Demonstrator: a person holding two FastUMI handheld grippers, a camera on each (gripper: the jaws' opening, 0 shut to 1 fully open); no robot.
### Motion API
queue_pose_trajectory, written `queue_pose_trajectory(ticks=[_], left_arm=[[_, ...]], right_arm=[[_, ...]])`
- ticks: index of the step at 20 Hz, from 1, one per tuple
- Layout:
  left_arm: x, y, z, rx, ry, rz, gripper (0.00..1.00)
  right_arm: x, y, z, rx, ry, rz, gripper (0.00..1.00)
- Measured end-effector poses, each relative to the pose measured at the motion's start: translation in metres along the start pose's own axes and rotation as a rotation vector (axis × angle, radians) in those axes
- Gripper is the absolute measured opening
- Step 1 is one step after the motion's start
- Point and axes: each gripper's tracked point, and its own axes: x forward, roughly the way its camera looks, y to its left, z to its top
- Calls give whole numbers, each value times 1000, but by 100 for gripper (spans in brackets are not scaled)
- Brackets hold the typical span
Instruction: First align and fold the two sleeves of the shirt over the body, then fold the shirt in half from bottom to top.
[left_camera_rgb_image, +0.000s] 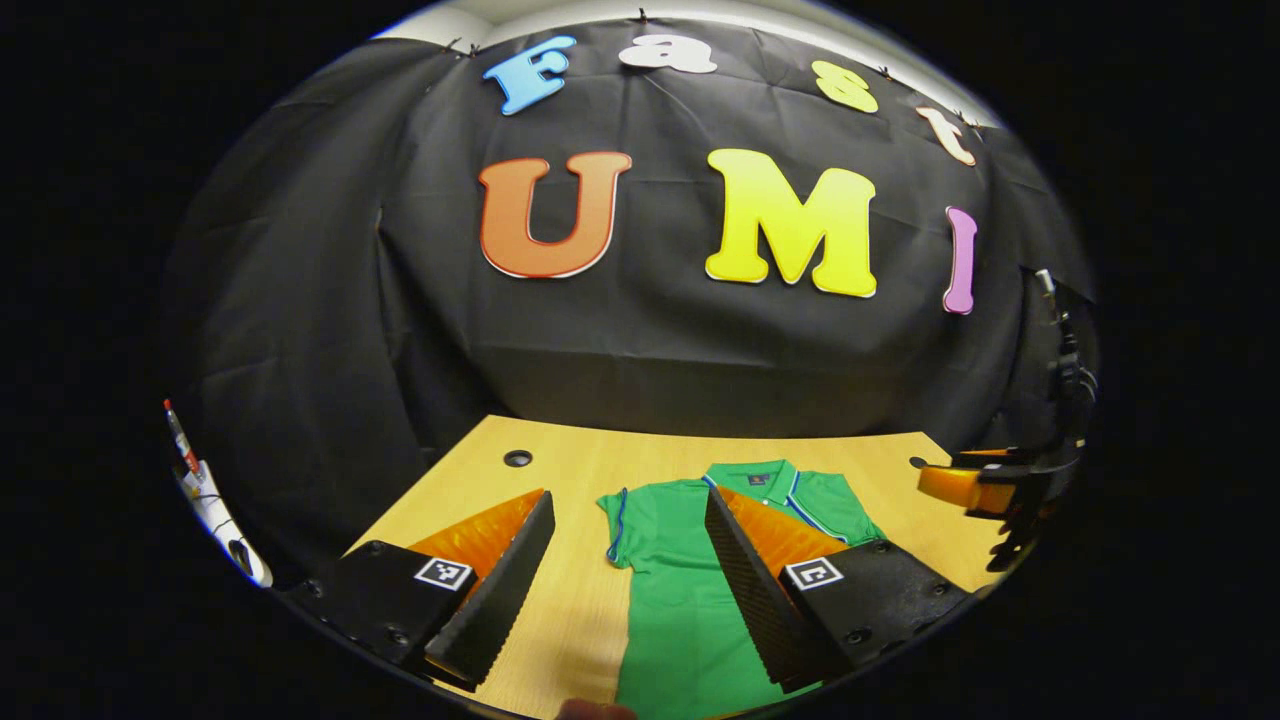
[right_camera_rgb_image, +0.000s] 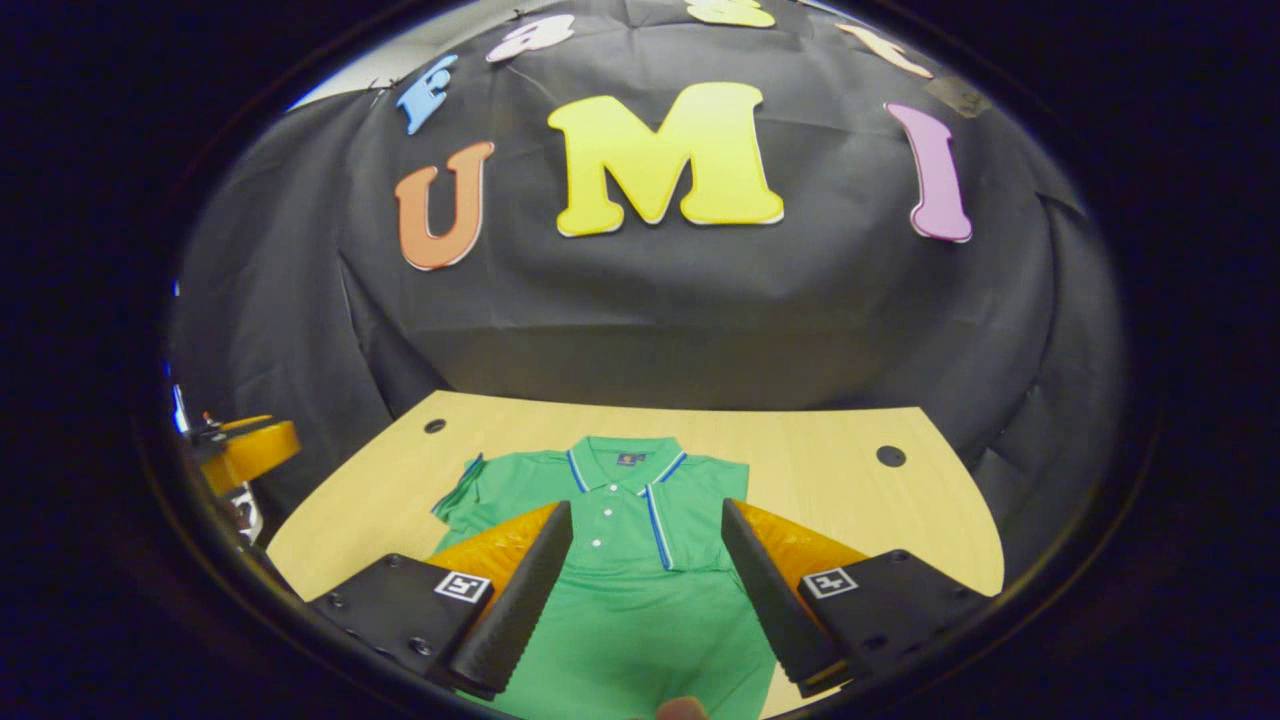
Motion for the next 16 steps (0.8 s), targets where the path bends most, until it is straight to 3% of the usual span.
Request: queue_pose_trajectory(ticks=[3, 7, 10, 16], left_arm=[[42, 6, -18, 30, 59, -38, 98], [93, 12, -58, 5, 177, -53, 98], [122, 17, -81, -3, 225, -58, 98], [181, 32, -129, -24, 293, -68, 97]], right_arm=[[-57, 9, 14, 13, -30, 24, 97], [-102, -5, 33, 4, -87, -5, 96], [-107, -20, 31, 28, -82, -49, 96], [-96, -25, 11, 19, -18, -63, 96]])
